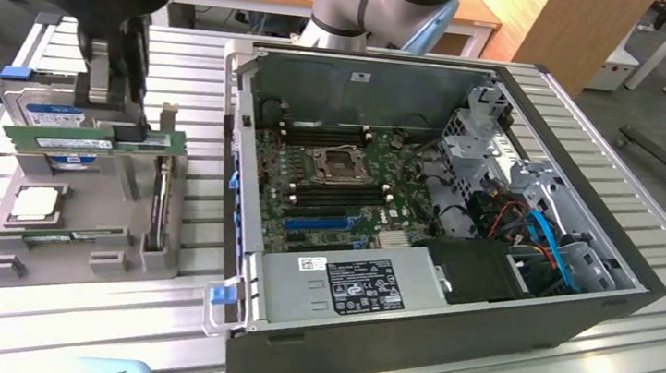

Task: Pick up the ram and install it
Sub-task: 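Pick up the ram and move it above insertion slot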

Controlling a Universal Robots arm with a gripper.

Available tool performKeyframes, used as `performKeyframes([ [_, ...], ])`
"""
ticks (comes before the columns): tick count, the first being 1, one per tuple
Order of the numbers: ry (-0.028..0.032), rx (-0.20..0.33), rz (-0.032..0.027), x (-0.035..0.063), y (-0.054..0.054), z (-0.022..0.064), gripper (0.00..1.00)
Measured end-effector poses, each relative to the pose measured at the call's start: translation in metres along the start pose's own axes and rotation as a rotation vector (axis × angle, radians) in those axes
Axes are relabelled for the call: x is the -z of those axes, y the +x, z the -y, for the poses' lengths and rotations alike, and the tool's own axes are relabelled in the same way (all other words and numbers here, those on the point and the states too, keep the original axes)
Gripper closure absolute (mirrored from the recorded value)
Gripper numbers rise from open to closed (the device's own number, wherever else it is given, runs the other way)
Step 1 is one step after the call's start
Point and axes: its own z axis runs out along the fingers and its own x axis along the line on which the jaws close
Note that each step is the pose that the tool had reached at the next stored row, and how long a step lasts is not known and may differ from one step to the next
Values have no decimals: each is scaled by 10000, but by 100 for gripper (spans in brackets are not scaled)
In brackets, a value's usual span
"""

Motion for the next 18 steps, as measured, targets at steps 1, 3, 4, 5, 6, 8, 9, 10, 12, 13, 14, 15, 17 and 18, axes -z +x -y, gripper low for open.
performKeyframes([
  [1,0,0,0,1,0,25,88],
  [3,0,0,0,3,-1,77,88],
  [4,-1,0,-1,5,-1,103,88],
  [5,0,1,-1,5,-1,130,88],
  [6,0,1,0,6,-2,156,88],
  [8,1,1,0,8,-2,209,88],
  [9,0,0,0,9,-3,234,88],
  [10,-1,0,0,10,-3,259,88],
  [12,0,1,0,12,-3,308,88],
  [13,0,0,-1,13,-4,332,88],
  [14,-1,1,-1,14,-4,359,88],
  [15,0,2,-1,15,-4,383,88],
  [17,-1,1,-1,17,-5,431,88],
  [18,0,0,0,17,-5,455,88],
])
